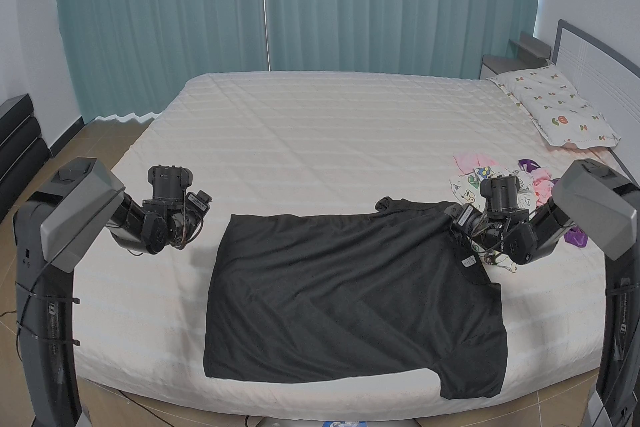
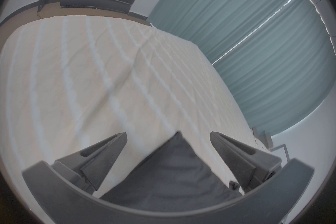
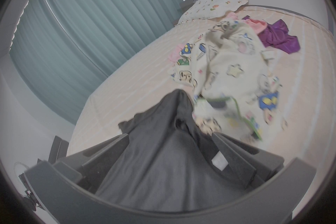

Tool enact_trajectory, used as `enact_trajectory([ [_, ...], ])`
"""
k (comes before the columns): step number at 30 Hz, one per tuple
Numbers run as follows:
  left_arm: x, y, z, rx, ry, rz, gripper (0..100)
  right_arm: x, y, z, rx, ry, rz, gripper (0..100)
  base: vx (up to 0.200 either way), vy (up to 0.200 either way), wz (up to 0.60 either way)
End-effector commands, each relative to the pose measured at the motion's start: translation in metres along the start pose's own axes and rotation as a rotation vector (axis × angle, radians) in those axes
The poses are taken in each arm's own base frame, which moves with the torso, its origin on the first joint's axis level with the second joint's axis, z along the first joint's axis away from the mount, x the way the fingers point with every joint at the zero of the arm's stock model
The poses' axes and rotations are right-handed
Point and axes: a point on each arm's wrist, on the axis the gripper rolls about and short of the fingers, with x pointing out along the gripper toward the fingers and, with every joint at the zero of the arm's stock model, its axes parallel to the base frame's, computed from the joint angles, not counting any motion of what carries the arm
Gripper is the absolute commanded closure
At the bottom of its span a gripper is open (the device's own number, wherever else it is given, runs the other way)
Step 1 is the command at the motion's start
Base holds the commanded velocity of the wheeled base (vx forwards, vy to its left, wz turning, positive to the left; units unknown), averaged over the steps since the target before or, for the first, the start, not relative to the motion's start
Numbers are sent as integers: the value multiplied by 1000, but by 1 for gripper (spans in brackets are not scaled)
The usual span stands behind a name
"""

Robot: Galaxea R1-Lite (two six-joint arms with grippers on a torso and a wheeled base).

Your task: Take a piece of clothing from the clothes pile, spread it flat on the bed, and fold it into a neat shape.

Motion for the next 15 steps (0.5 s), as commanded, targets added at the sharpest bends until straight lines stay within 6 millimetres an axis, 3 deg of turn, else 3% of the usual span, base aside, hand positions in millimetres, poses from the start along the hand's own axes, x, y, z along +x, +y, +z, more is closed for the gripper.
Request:
enact_trajectory([
  [1, -105, 9, -19, 33, 171, -63, 0, -101, 6, -10, 26, 60, 70, 0, -200, 0, 0],
  [7, -119, 42, -57, 79, 281, -6, 0, -115, -9, -37, 31, 135, 46, 0, -200, 0, 0],
  [15, -122, 64, -99, 171, 358, 1, 0, -114, -35, -58, 73, 183, 67, 0, 0, 0, 0],
])
